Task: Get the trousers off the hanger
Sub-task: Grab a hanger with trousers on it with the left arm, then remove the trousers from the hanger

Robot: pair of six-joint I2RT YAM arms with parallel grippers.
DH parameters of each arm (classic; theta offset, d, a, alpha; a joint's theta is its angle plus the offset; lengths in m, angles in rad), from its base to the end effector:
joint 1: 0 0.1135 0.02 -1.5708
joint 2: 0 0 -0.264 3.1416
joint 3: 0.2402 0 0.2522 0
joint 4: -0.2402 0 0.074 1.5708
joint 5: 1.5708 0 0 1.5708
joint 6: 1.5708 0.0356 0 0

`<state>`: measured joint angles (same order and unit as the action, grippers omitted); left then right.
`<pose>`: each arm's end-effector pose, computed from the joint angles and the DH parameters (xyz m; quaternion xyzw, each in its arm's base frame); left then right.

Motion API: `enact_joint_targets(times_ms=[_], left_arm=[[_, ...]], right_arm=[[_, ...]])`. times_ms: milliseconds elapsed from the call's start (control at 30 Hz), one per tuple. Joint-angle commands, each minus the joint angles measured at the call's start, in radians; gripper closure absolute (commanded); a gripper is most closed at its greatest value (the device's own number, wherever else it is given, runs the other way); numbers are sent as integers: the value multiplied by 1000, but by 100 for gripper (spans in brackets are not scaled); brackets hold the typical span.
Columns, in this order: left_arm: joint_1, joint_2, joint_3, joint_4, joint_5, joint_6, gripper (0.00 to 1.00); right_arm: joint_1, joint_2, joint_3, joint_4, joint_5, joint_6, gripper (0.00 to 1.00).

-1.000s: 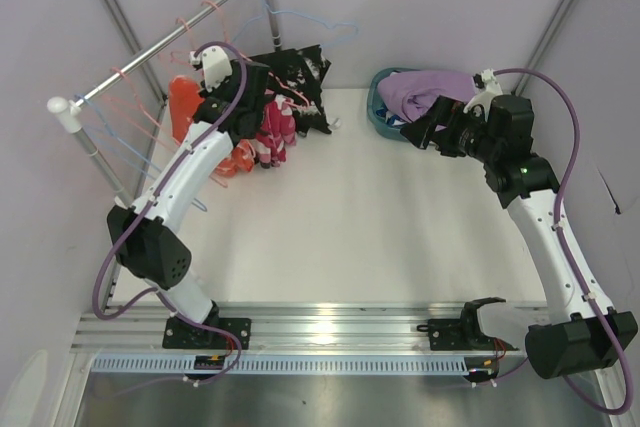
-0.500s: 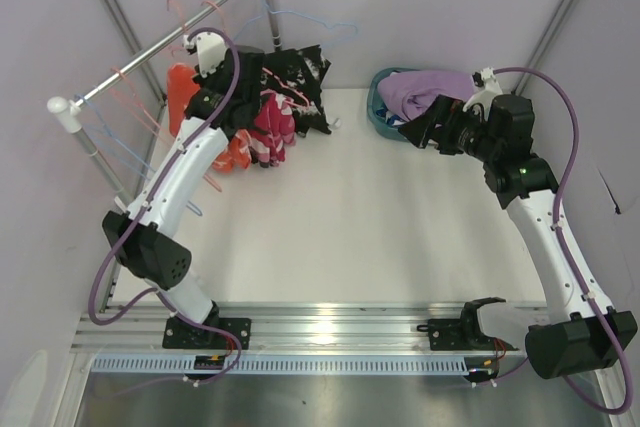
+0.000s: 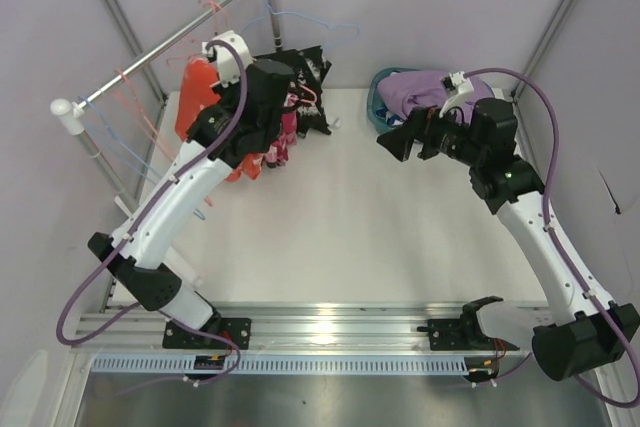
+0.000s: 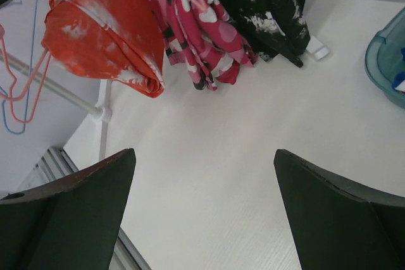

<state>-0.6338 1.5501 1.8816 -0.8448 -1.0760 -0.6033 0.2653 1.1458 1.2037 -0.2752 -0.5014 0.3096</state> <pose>0.2650 -0.1559 0.4693 -0.2471 0.7453 0.1093 0.6095 0.2416 0.0834 0.4054 -0.1386 0.7585 0.3575 0.5270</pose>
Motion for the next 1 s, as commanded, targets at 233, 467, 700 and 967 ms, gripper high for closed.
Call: enact_joint_targets(times_ms=[233,467,700,967], left_arm=[[-263,-82,100,-74,-118,-142,100],[-414,-108,125,-172,-78,-234,100],[-648,-99,162,-105,-76,-135,100],[-750,-96,79,237,137,88,100]], right_arm=[[161,-24,-23,80,84,-301,1],[282,-109,-154,254,107,-402,0],[330,-204,-185,180,194,-350,1],[336,-395,-266,75,389,-242,1]])
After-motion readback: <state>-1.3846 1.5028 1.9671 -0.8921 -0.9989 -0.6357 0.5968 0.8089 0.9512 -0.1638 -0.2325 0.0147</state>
